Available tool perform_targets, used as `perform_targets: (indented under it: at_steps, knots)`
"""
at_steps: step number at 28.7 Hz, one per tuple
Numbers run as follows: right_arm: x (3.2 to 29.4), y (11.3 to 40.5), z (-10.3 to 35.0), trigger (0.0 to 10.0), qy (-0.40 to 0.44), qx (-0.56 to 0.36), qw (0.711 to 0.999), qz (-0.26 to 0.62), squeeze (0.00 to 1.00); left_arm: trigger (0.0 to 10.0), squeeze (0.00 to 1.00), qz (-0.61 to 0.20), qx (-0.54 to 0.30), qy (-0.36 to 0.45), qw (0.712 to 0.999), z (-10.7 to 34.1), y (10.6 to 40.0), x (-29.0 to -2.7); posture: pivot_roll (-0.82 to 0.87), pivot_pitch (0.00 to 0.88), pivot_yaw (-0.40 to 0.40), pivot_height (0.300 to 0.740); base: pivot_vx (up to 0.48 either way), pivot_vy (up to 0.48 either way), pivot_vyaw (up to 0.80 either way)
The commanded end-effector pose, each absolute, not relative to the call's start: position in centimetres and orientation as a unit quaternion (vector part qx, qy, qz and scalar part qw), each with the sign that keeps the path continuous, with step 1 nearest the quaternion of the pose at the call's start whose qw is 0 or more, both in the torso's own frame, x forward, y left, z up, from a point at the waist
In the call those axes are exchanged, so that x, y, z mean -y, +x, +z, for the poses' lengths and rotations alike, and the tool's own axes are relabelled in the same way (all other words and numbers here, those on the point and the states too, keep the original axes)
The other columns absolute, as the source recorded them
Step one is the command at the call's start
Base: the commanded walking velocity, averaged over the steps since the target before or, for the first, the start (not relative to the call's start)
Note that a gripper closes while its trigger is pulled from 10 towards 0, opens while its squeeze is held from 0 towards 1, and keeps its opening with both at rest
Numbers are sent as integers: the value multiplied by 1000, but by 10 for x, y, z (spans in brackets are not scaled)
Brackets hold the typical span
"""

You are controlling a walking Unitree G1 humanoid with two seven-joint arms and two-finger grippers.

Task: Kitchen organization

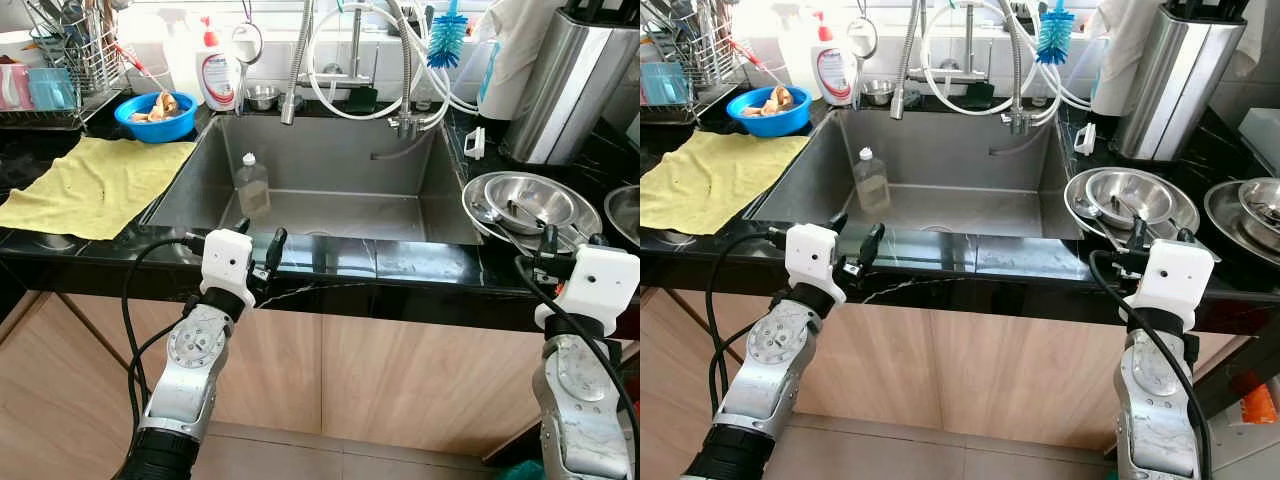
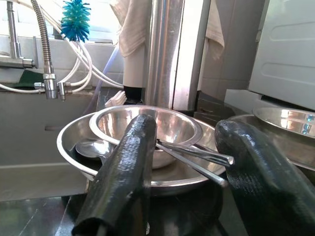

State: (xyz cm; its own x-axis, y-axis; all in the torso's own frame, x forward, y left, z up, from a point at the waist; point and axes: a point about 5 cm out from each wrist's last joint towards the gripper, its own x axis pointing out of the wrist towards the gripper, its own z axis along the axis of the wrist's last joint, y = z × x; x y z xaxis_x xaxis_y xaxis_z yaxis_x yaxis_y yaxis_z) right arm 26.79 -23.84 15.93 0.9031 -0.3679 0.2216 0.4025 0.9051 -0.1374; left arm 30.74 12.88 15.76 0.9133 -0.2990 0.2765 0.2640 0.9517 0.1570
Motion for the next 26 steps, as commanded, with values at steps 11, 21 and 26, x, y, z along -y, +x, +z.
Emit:
perform_targets:
  at_steps: [11,21,26]
  knots:
    - [236,273,163,0,-83,106,971,-195,0,10000,0,-141,157,63,975,165,309,-131,-65,0,24,740,0,0,0]
    - [236,274,164,0,-82,109,971,-196,0,10000,0,-140,156,63,976,165,309,-130,-65,0,26,740,0,0,0]
    - [235,275,167,0,-83,115,970,-196,0,10000,0,-140,157,63,976,165,310,-130,-64,0,27,740,0,0,0]
